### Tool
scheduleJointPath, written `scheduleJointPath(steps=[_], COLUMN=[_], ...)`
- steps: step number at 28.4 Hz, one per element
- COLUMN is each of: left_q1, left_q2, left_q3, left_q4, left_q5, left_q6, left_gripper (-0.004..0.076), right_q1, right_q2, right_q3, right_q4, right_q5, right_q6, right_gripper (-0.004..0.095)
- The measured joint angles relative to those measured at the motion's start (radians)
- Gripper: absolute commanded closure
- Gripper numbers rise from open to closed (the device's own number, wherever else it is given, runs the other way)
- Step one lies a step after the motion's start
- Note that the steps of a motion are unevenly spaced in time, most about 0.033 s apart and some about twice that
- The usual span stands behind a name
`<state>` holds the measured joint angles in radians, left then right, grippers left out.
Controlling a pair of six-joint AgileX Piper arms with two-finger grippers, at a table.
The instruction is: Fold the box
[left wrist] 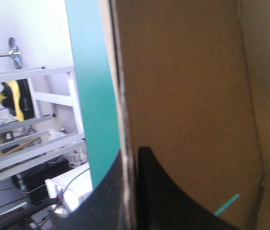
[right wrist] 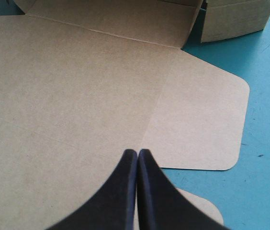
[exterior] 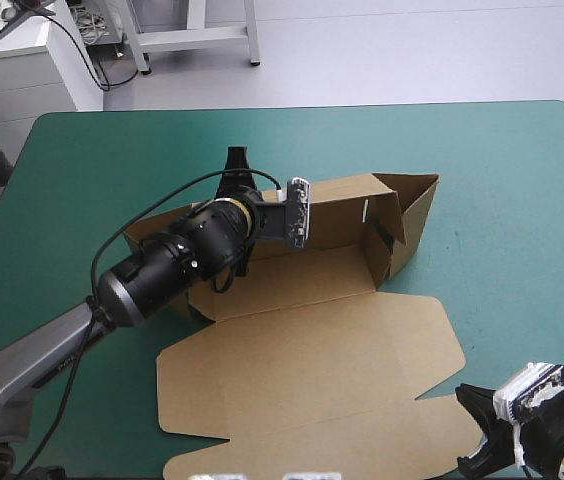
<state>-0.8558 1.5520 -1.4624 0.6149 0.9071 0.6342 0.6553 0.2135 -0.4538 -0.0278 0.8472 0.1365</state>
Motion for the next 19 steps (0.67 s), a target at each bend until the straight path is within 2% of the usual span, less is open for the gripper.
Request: scheduleJointPath(steps=[9, 14, 19], left_q1=[-0.085, -0.087, -0.094], left_q2=[-0.033, -0.117, -0.179], left_q3=[0.247, 0.388, 0.469], left_q4=[0.424, 0.544, 0.583], left_q5=[-0.139, -0.241, -0.311], left_q6=[-0.297, -0.418, -0.463], left_gripper=[0.0732, 0.0732, 0.0732], right_q1=[0.0, 0.0, 0.0], right_q2=[0.0, 0.0, 0.0], right_q3=[0.0, 0.0, 0.0], right_q4=[0.001, 0.001, 0.001], right_q5=[0.0, 0.0, 0.0], right_q6=[0.0, 0.0, 0.001], right_gripper=[0.0925, 0.0925, 0.0925])
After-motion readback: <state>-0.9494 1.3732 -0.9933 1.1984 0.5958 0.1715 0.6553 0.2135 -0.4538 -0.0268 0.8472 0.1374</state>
